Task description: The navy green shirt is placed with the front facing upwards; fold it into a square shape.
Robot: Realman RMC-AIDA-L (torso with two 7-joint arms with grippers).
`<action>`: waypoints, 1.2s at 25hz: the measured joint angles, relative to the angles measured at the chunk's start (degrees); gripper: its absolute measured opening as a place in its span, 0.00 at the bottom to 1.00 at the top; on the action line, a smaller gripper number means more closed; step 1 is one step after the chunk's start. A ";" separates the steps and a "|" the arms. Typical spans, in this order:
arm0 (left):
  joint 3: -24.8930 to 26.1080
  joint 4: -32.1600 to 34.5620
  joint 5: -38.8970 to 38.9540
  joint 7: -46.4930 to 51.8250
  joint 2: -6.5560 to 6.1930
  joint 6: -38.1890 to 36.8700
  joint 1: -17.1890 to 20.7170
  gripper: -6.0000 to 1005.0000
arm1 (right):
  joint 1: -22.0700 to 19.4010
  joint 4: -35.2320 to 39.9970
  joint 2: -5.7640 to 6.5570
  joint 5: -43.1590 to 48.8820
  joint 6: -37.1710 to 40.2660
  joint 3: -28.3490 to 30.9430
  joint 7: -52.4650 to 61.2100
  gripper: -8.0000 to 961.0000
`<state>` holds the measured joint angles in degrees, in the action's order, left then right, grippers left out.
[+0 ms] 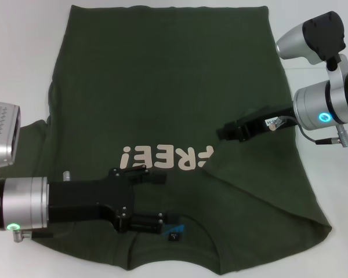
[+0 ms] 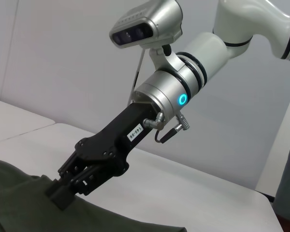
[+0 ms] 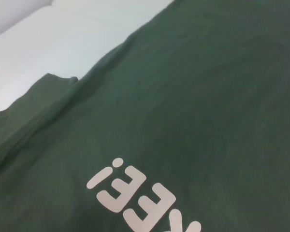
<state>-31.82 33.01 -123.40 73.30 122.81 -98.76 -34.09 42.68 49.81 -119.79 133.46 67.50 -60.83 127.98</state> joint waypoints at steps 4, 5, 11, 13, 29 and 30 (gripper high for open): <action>0.00 -0.05 0.00 0.04 0.06 0.06 0.02 0.93 | -1.17 0.24 0.19 -3.16 0.48 0.27 -4.29 0.26; 0.04 -0.06 0.01 0.10 0.06 0.09 0.02 0.93 | -1.62 0.62 0.23 -4.04 0.83 0.47 -5.64 0.31; 1.85 -0.06 0.09 0.40 0.01 0.46 0.01 0.93 | -7.62 3.46 0.23 -16.00 8.73 3.61 -22.16 0.51; 2.35 -0.10 0.13 0.63 0.02 0.91 0.04 0.93 | -10.69 3.31 0.09 -20.57 11.12 3.77 -30.04 0.57; 3.17 4.94 0.52 16.90 -0.29 9.16 -0.14 0.93 | -27.36 4.81 2.13 -25.83 38.14 18.87 -60.26 0.97; 3.14 5.71 0.34 18.53 -0.29 9.72 0.01 0.93 | -27.47 5.08 2.29 -25.02 39.31 20.11 -60.27 0.97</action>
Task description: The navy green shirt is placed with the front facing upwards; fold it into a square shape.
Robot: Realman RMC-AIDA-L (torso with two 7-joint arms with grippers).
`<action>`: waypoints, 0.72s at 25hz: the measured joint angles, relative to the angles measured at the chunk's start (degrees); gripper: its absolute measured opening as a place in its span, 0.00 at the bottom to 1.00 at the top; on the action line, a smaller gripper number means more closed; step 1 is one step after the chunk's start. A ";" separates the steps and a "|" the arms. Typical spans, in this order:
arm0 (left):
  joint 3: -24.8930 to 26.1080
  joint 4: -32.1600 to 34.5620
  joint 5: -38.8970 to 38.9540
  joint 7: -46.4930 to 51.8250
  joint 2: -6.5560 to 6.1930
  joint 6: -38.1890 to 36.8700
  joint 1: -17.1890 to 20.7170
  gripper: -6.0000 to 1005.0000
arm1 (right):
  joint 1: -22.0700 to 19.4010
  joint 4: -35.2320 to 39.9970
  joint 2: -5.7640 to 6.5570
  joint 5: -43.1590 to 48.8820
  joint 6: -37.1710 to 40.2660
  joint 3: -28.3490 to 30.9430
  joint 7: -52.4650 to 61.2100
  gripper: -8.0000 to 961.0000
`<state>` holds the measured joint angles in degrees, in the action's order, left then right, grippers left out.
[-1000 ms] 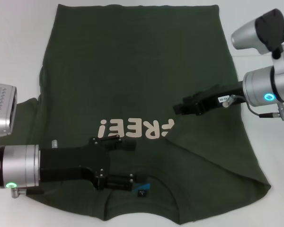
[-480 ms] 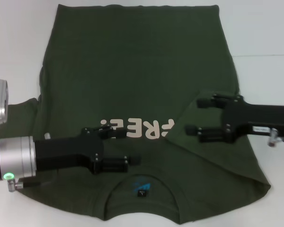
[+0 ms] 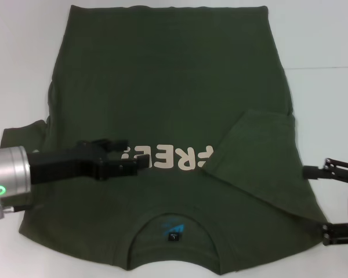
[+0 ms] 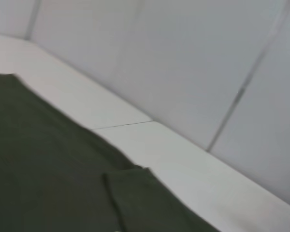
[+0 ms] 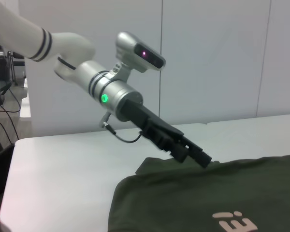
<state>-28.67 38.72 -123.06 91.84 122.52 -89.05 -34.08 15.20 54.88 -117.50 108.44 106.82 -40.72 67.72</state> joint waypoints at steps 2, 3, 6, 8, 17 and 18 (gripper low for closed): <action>-0.16 2.38 -0.92 4.15 -0.07 0.66 0.50 0.93 | 0.16 0.17 0.18 1.56 1.24 1.57 0.31 0.97; -0.29 4.53 -1.80 7.01 -0.11 0.62 1.01 0.93 | 0.45 0.18 0.21 2.58 1.46 2.19 0.69 0.97; -0.39 11.41 -4.83 14.64 0.21 0.63 2.76 0.93 | 1.41 0.19 -0.34 4.72 0.61 2.77 1.22 0.97; -0.30 16.53 -7.46 20.35 0.60 1.33 4.18 0.93 | 2.21 0.17 -1.16 5.96 -0.28 2.66 1.00 0.97; 2.72 33.78 -16.32 43.93 0.38 1.29 7.48 0.93 | 5.80 -0.73 -2.04 8.15 -1.44 2.25 1.15 0.97; 3.24 34.11 -17.36 45.88 0.08 1.13 7.19 0.93 | 5.80 -0.73 -2.04 8.15 -1.44 2.25 1.15 0.97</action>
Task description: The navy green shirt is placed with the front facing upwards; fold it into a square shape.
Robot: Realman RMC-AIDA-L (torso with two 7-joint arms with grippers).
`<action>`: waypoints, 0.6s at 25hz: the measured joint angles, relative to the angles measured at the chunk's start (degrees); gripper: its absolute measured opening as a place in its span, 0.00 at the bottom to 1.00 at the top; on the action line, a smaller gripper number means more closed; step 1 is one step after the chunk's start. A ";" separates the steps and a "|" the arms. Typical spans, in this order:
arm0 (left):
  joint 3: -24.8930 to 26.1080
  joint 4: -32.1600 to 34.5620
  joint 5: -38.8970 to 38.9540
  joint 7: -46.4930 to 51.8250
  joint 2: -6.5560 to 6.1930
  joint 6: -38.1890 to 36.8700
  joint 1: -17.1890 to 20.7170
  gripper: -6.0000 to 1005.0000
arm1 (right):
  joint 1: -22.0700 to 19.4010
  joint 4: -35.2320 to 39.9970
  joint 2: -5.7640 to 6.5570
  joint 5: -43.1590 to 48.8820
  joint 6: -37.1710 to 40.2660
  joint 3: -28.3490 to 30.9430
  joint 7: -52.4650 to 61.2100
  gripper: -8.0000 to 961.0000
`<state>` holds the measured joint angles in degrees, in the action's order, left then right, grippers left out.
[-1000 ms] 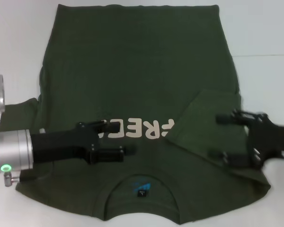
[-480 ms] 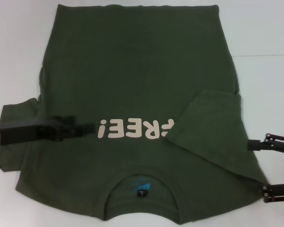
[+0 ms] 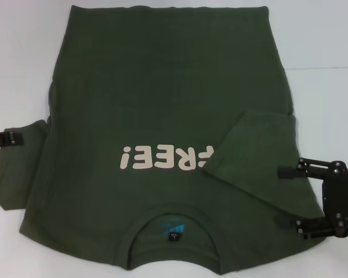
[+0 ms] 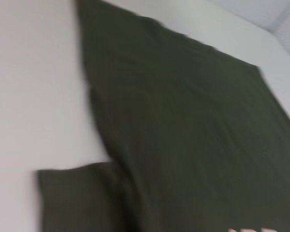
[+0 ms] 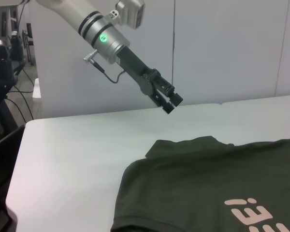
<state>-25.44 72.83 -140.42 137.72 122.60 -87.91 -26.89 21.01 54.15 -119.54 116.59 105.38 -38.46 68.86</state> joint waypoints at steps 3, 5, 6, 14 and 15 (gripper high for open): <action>0.58 0.20 -4.52 6.56 -0.69 -0.20 -1.25 0.93 | 0.64 -0.71 0.00 0.00 -0.32 0.12 0.08 0.97; 0.26 -0.16 -8.46 10.46 -0.88 0.09 -2.22 0.93 | 0.80 -1.04 0.00 0.02 -0.58 0.23 0.08 0.97; 0.04 -0.33 -9.92 11.80 -0.96 0.26 -2.61 0.93 | 0.84 -1.17 0.00 0.03 -0.71 0.29 0.08 0.97; -2.23 -3.38 -17.63 17.54 -1.93 1.68 -5.19 0.93 | 1.14 -1.28 0.01 -0.17 -1.41 0.20 0.66 0.97; -2.37 -4.11 -18.16 17.74 -2.07 2.28 -5.50 0.93 | 1.26 -1.39 0.00 -0.18 -1.48 0.18 0.80 0.97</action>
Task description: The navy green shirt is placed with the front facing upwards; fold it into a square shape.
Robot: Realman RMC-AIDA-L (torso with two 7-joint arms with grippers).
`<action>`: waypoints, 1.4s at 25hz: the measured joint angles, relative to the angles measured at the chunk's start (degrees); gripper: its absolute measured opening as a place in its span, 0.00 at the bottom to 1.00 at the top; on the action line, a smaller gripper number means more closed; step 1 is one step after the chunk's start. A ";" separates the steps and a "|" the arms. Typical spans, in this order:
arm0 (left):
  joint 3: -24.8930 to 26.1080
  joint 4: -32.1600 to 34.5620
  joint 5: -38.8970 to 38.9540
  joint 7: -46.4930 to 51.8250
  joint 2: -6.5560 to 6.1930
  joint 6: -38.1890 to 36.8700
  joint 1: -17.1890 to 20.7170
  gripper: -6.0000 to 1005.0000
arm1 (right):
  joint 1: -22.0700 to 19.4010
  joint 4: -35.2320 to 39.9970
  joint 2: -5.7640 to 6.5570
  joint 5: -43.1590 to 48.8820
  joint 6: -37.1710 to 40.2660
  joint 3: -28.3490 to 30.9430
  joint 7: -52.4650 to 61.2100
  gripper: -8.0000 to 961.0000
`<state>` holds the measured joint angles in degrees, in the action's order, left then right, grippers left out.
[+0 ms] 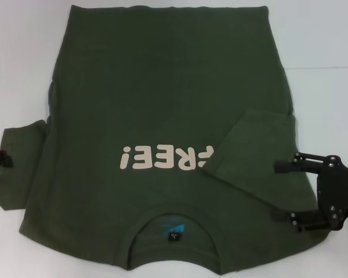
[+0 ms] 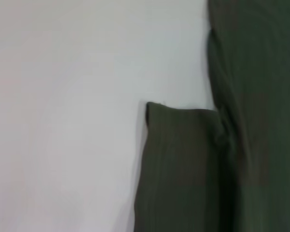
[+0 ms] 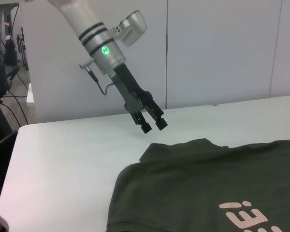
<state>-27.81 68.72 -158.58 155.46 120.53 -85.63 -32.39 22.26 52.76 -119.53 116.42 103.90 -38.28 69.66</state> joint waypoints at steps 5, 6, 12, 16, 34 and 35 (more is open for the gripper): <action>-0.11 -4.55 -1.05 0.18 -0.80 2.77 -1.17 0.93 | 0.57 -1.35 -0.11 0.01 -0.41 0.20 0.09 0.97; -0.11 -5.52 -1.28 0.11 -0.88 3.56 -1.35 0.93 | 0.62 -1.38 -0.13 0.01 -0.68 0.17 0.11 0.97; -0.14 -8.41 -1.96 -0.22 -1.02 5.71 -1.69 0.91 | 1.02 -1.47 -0.18 -0.03 -1.44 -0.07 0.99 0.97; -0.14 -8.57 -3.00 -0.21 -1.02 6.20 -1.69 0.91 | 1.40 -1.83 -0.18 -0.02 -1.72 -0.13 1.00 0.97; -0.76 -11.01 -4.20 -0.18 -0.92 8.09 -2.19 0.87 | 2.10 -2.06 -0.09 0.13 -2.19 -0.13 1.00 0.97; -0.76 -11.02 -4.20 -0.18 -0.93 8.11 -2.20 0.87 | 2.10 -2.06 -0.08 0.13 -2.21 -0.13 1.00 0.97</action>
<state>-28.57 57.70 -162.78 155.28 119.60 -77.52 -34.59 24.37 50.71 -119.62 116.55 101.69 -38.41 70.66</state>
